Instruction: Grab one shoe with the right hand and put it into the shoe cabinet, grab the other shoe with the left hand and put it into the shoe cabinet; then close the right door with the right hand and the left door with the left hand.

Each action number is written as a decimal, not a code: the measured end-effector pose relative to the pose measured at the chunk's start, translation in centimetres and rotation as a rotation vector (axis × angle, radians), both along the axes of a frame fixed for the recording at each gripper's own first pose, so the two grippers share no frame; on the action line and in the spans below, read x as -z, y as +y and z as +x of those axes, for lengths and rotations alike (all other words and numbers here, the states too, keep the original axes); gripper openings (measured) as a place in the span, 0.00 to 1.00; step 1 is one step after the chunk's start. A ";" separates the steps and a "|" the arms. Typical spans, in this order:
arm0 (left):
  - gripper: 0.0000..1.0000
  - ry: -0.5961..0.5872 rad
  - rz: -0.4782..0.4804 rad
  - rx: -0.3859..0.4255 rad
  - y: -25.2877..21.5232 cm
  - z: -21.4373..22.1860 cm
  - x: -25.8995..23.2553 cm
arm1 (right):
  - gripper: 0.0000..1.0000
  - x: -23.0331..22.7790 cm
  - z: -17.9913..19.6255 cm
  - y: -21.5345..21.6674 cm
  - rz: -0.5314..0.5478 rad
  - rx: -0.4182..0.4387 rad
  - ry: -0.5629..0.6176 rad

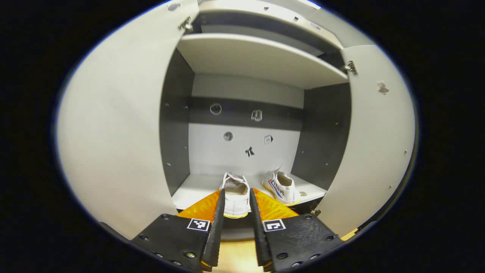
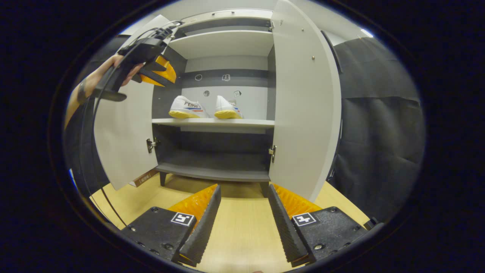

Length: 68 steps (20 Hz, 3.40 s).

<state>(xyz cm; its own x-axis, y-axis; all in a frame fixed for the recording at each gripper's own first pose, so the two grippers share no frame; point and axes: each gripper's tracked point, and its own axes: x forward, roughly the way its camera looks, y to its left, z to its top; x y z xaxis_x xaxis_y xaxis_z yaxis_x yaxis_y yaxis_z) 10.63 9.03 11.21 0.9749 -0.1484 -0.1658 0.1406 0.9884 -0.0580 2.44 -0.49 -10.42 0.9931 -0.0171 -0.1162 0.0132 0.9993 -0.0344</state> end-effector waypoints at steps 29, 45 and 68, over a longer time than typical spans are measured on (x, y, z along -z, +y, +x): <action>0.92 -0.045 0.029 -0.062 -3.8 -21.3 14.1 | 0.92 -13.7 -7.6 -9.6 0.081 0.117 -0.224; 0.92 -0.008 0.065 -0.065 -2.9 -21.3 15.3 | 0.93 -23.5 1.4 -21.6 0.133 0.226 -0.252; 0.92 0.029 0.071 -0.064 -2.1 -21.4 16.7 | 0.90 -26.3 2.2 -17.5 0.096 0.163 -0.316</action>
